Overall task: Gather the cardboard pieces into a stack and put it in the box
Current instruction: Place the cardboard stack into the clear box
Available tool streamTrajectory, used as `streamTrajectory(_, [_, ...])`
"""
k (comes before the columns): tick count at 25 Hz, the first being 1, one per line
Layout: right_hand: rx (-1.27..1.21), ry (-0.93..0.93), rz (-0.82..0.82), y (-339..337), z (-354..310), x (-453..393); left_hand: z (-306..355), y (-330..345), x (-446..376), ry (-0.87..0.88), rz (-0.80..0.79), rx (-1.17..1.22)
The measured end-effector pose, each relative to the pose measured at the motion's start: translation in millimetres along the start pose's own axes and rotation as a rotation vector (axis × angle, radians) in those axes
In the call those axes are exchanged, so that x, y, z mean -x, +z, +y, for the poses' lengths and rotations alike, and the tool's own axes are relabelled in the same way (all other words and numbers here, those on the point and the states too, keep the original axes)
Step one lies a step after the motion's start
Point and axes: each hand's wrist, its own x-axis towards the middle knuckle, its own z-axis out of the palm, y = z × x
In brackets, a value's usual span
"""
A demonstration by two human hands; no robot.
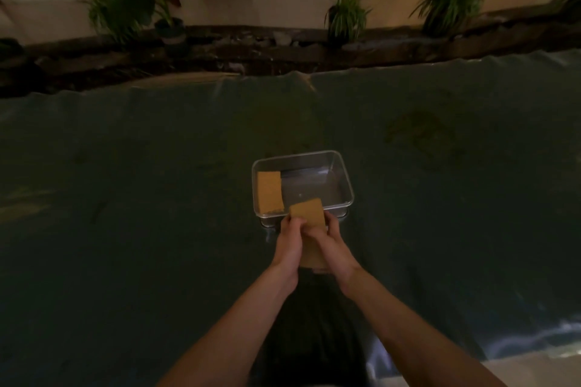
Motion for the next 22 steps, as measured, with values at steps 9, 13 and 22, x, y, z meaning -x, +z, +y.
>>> streamTrajectory(9, [-0.115,-0.017,0.175,-46.5,-45.8,-27.4,33.0,71.6,-17.6,0.063,0.055,-0.024])
streamTrajectory(13, [-0.089,-0.058,0.159,-77.1,-66.7,-45.4,50.4,103.5,-34.8,0.042,0.128,0.019])
streamTrajectory(22, [0.106,-0.175,0.13,-91.0,-104.3,-96.7,89.6,104.1,-75.8,-0.062,0.067,0.169])
